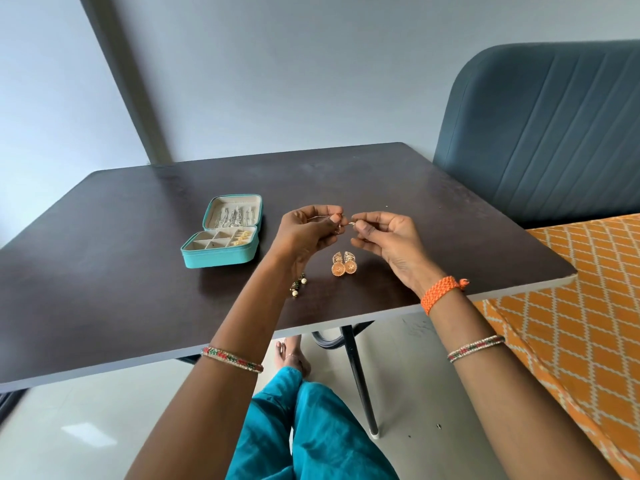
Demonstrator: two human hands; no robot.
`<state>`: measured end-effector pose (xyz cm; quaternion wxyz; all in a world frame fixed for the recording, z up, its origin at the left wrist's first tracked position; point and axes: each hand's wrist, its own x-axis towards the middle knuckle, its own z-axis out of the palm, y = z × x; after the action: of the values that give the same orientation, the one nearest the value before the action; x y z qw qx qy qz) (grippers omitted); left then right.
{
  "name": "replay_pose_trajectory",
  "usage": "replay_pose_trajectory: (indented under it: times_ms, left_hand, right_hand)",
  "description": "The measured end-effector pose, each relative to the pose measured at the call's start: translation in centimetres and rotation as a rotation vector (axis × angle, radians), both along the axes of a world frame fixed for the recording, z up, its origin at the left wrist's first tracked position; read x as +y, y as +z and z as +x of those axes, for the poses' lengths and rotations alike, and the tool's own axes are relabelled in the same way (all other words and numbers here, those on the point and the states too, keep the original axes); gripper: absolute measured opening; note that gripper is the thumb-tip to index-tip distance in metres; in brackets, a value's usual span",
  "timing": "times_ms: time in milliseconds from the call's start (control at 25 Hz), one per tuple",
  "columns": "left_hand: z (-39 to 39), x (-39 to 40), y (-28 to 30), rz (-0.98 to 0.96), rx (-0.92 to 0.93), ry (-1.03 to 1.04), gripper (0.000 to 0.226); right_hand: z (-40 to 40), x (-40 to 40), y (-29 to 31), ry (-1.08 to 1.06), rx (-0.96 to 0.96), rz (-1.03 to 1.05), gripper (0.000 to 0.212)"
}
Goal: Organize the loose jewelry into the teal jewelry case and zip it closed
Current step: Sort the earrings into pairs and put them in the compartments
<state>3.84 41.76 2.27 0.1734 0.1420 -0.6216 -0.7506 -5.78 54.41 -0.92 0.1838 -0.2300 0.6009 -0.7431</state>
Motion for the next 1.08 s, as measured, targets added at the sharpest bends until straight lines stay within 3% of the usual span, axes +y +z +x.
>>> replay_pose_trajectory:
  times_ms: [160,440,600,920,1080]
  left_hand:
    - [2.1,-0.5,-0.1,-0.016,0.011,0.02,0.011]
    - [4.1,-0.1,0.1,0.06,0.064,0.052,0.016]
    - [4.1,-0.1,0.0,0.043,0.08,0.041,0.013]
    - [-3.0,-0.8,-0.2,-0.362,-0.125,0.099,0.011]
    - [-5.9,-0.6,-1.4,-0.522,-0.244,0.196,0.014]
  right_hand:
    - [1.1,-0.8,0.9,-0.076,0.194,0.129,0.006]
    - [3.1,-1.2,2.9,0.126,-0.115,-0.143,0.017]
    - [2.9,-1.2,3.0,0.153,-0.018,-0.062,0.011]
    - [-3.6,-1.4,0.8,0.014,0.022,0.096,0.01]
    - [-6.0,-1.9,-0.2,-0.011,0.226,0.214,0.011]
